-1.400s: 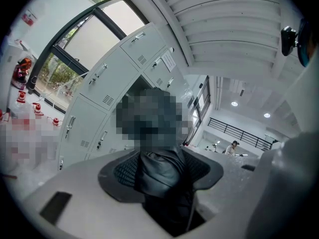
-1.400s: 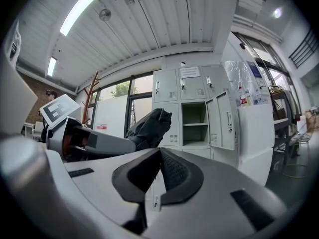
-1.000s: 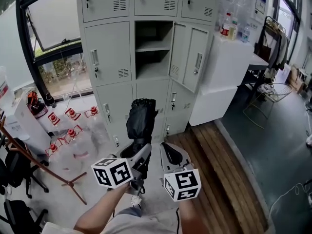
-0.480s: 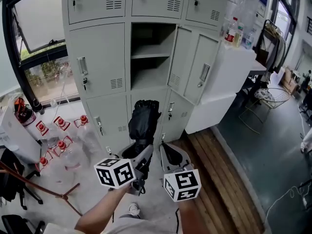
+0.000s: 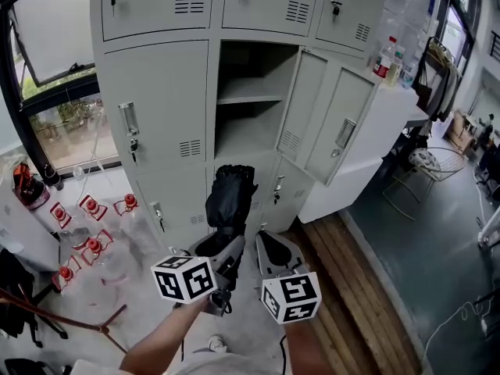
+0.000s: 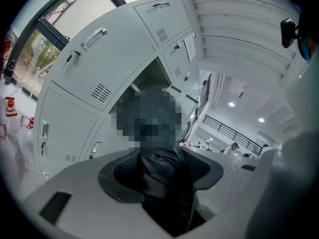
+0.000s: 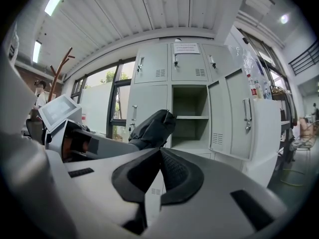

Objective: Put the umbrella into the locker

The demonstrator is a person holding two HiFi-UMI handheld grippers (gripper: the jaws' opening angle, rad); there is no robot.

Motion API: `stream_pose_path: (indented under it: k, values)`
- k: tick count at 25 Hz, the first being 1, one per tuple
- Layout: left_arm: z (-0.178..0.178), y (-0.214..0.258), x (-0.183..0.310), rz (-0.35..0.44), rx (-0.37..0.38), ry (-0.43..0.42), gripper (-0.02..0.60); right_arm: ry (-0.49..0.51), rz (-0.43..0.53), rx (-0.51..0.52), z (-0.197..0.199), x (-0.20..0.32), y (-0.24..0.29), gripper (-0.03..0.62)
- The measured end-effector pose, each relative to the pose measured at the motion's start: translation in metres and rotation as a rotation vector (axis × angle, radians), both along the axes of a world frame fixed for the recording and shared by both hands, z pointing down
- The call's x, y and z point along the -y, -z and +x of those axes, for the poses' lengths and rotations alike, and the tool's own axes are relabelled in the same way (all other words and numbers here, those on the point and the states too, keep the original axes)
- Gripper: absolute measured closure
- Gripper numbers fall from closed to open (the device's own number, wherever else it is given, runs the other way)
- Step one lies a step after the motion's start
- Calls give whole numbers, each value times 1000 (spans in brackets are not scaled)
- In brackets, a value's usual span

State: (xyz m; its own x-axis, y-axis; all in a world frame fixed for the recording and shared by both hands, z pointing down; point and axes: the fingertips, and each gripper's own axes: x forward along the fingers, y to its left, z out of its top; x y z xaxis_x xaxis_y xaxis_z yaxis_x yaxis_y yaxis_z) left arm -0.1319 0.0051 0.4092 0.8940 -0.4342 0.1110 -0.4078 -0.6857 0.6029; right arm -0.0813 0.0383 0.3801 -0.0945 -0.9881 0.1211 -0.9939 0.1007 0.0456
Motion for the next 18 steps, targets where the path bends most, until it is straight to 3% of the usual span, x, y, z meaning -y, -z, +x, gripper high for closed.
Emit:
stream_pose_path:
  k: [8,18]
  values:
    - [-3,-3,33,2,-4,-23,345,-7,-5,3,-1,33,-4,591]
    - [13,-5,58,18,18,8,345,47,18,-3,14,64,-5,591]
